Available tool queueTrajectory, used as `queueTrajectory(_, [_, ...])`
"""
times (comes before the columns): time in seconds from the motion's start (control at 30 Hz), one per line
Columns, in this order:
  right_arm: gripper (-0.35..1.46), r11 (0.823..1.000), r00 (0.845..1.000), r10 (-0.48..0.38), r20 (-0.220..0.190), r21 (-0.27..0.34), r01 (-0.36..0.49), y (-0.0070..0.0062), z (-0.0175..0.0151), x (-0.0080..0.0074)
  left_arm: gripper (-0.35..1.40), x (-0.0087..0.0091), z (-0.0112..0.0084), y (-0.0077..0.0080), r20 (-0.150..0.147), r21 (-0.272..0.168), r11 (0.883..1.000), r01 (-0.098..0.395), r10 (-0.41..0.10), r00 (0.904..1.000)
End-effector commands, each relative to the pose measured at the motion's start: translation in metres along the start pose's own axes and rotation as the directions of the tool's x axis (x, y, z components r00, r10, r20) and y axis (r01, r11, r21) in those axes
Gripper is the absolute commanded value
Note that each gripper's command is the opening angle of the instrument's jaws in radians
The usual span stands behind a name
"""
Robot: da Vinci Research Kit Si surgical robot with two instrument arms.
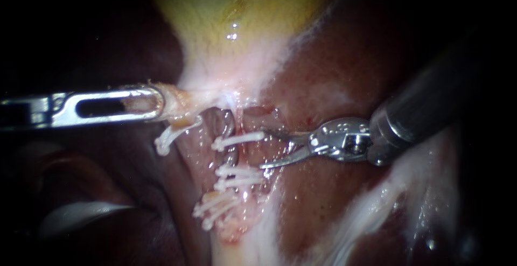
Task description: Go to the cutting position right tube
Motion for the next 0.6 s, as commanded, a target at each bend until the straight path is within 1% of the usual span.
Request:
queueTrajectory(0.03, [1.44,1.000,1.000,0.002,-0.001,0.004,-0.002,0.0000,0.0004,0.0000,-0.35,0.0000,0.0000,0.0000,0.000,0.000,1.000,0.000,0.000,1.0000])
queueTrajectory(0.27, [1.44,0.999,1.000,0.021,-0.012,0.028,-0.021,-0.0003,0.0014,0.0002,-0.35,0.0000,0.0000,0.0000,0.000,0.000,1.000,0.000,0.000,1.0000])
queueTrajectory(0.4, [1.44,0.999,1.000,0.025,-0.011,0.042,-0.025,-0.0005,0.0021,0.0001,-0.35,0.0000,0.0000,0.0000,0.000,0.000,1.000,0.000,0.000,1.0000])
queueTrajectory(0.6, [1.44,0.997,0.999,0.035,-0.029,0.065,-0.033,-0.0006,0.0032,0.0002,-0.35,0.0000,0.0000,0.0000,0.000,0.000,1.000,0.000,0.000,1.0000])
